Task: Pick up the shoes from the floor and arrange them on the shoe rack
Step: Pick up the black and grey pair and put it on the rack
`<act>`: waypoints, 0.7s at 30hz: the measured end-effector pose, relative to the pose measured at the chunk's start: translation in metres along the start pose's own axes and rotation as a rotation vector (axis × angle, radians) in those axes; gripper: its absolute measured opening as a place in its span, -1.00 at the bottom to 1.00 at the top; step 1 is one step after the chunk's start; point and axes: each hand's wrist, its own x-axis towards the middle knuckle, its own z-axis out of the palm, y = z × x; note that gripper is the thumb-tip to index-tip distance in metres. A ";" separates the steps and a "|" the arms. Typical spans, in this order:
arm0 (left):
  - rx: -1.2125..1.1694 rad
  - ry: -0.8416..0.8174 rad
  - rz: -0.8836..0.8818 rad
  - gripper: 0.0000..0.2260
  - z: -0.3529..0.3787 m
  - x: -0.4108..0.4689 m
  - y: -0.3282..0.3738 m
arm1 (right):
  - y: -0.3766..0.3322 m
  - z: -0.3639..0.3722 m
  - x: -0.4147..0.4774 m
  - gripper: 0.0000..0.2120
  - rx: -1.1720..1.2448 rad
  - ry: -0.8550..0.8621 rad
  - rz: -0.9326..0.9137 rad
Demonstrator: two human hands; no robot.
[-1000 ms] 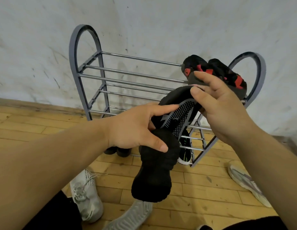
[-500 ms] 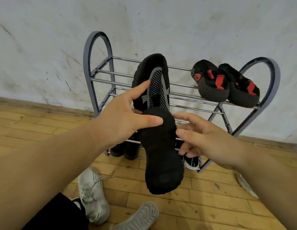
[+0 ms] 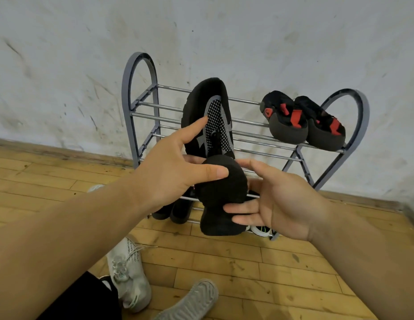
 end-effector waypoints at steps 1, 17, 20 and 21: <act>0.024 0.008 -0.006 -0.13 -0.001 -0.003 0.000 | 0.002 0.000 -0.002 -0.66 -0.023 0.040 0.015; 0.259 0.041 -0.239 -0.23 -0.035 0.008 -0.034 | 0.035 -0.047 -0.027 -0.42 -0.367 0.251 -0.055; 0.238 0.010 -0.242 -0.23 -0.028 0.017 -0.044 | 0.038 -0.054 -0.028 -0.39 -0.391 0.243 -0.077; 0.232 -0.005 -0.246 -0.23 -0.025 0.020 -0.047 | 0.039 -0.057 -0.027 -0.38 -0.394 0.244 -0.084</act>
